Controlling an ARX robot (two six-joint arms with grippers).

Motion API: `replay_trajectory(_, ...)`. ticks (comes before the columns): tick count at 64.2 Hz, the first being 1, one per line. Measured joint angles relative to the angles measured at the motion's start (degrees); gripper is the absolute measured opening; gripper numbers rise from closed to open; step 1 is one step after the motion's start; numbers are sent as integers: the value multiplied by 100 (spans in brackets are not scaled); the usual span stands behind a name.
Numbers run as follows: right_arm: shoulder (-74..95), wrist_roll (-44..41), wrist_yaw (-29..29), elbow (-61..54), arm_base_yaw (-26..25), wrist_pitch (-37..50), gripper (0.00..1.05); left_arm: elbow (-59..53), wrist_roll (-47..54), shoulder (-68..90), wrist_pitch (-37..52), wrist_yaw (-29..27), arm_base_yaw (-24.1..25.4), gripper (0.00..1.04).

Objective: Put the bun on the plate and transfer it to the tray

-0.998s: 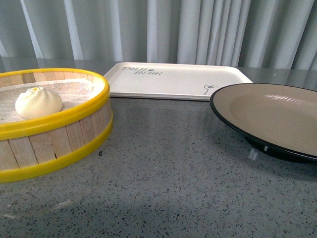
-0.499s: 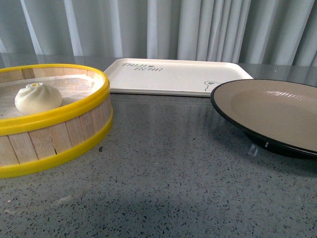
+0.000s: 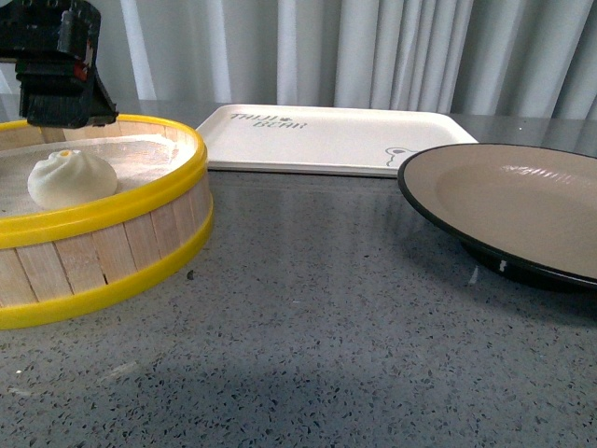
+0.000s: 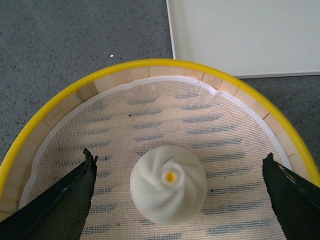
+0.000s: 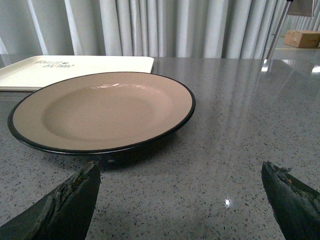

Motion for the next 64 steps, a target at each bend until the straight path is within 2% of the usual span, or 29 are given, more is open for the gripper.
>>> replay_trajectory(64,0,0,0,0,0,0,96,-81,251,385,-59,-52,66,98)
